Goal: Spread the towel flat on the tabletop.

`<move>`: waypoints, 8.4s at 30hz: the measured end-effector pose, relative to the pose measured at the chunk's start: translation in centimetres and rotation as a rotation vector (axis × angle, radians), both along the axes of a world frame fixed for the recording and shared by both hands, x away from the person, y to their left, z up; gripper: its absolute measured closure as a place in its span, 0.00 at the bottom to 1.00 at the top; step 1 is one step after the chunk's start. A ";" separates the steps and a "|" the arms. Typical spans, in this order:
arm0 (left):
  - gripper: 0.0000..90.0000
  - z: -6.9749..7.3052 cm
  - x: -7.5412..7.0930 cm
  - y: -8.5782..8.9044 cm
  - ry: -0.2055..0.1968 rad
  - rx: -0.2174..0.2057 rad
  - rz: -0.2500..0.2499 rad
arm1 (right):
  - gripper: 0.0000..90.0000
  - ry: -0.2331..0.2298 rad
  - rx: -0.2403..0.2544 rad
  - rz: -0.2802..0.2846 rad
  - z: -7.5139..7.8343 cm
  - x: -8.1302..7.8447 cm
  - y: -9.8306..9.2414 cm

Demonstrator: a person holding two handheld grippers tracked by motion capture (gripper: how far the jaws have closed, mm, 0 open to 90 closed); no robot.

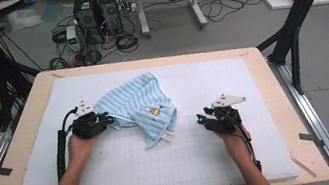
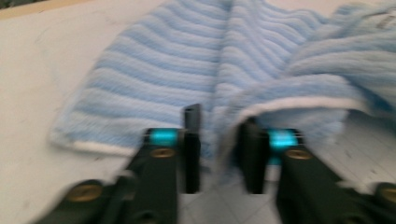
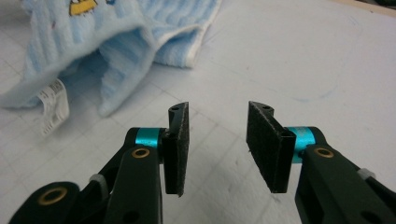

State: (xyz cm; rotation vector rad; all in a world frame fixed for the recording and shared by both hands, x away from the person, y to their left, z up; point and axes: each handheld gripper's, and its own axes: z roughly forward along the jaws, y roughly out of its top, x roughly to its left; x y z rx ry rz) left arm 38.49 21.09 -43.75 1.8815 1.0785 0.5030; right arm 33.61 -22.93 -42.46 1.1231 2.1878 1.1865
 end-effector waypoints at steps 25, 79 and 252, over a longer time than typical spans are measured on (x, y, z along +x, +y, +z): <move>0.95 0.8 -1.9 -0.7 -0.085 -0.043 -0.074 | 0.61 0.107 0.048 0.149 -1.9 2.2 6.5; 0.96 0.4 -1.5 0.7 -0.079 -0.056 0.024 | 0.71 0.093 -0.052 0.231 -0.4 7.4 6.3; 0.46 0.5 -6.0 2.3 -0.043 -0.173 0.054 | 0.66 0.121 0.028 0.126 -0.6 -2.6 0.9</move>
